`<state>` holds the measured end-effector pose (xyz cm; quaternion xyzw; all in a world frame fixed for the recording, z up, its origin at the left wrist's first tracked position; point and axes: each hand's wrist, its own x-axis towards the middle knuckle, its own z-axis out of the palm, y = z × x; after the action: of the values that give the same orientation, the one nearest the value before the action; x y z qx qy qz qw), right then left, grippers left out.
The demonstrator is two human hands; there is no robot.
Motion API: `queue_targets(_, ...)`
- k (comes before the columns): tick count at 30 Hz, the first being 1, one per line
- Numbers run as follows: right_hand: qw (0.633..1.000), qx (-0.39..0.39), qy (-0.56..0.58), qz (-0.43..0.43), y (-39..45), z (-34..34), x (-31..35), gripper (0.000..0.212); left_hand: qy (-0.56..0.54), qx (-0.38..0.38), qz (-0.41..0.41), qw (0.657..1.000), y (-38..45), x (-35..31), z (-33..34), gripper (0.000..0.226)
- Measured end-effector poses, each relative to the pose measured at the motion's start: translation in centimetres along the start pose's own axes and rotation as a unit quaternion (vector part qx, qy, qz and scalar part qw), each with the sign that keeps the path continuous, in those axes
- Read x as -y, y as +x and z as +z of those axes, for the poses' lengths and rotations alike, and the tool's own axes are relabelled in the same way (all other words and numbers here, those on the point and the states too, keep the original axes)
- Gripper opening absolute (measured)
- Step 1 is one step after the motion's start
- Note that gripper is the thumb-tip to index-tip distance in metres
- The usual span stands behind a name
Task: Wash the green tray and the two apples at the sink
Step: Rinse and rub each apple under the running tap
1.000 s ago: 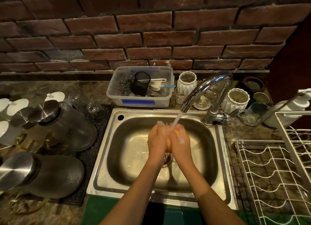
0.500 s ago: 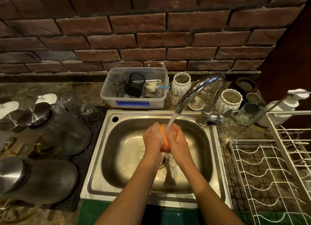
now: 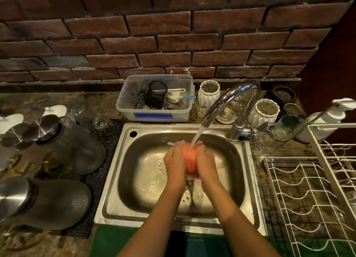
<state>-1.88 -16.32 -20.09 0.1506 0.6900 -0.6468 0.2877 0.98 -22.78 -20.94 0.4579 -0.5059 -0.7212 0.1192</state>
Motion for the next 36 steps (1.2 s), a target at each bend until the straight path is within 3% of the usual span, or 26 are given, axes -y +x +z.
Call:
queue_targets(2, 0.993, -0.002, -0.074, -0.097, -0.7, 0.3, -0.8, 0.056, -0.048, -0.041, -0.055, 0.996, -0.1, -0.9, 0.6, 0.034)
queue_targets(5, 0.985, 0.016, -0.044, -0.168, -0.6, 0.2, -1.3, 0.061, -0.073, -0.061, -0.087, 0.992, -0.8, -1.5, 0.9, 0.038)
queue_targets(9, 0.957, 0.024, -0.104, -0.270, 0.0, 0.1, -1.0, 0.018, -0.088, 0.004, -0.074, 0.993, -1.7, -0.8, 0.6, 0.038)
queue_targets(11, 0.972, -0.003, -0.086, -0.220, 1.2, -0.2, 0.0, 0.015, -0.025, 0.061, 0.000, 0.998, -1.7, 0.0, -0.1, 0.046)
queue_targets(15, 0.997, 0.016, -0.061, 0.045, 3.2, -1.2, 2.8, 0.024, 0.108, 0.165, 0.134, 0.971, -1.3, 1.5, -1.9, 0.065)
queue_targets(19, 0.991, 0.061, -0.041, 0.115, 3.2, -1.2, 3.1, 0.041, 0.132, 0.156, 0.168, 0.964, -1.1, 1.1, -2.3, 0.081)
queue_targets(21, 0.994, 0.057, -0.018, 0.097, 2.5, -0.8, 2.9, 0.036, 0.121, 0.111, 0.159, 0.974, -1.0, 0.7, -1.8, 0.074)
queue_targets(25, 0.988, 0.034, -0.046, -0.143, 0.1, 0.4, 0.4, 0.028, 0.012, 0.051, 0.147, 0.988, -1.5, -0.4, 0.0, 0.027)
queue_targets(28, 0.966, 0.024, -0.105, -0.237, -0.7, 0.6, -0.6, 0.021, -0.037, 0.039, 0.082, 0.995, -1.4, -0.7, 0.3, 0.026)
queue_targets(33, 0.989, -0.019, -0.059, -0.136, 0.2, 0.3, 0.3, 0.018, 0.108, 0.128, 0.165, 0.972, -1.6, 0.3, -1.1, 0.055)
queue_targets(36, 0.985, -0.013, -0.129, -0.116, 0.5, 0.3, 0.5, 0.027, 0.080, 0.118, 0.174, 0.974, -1.7, 0.6, -1.2, 0.058)
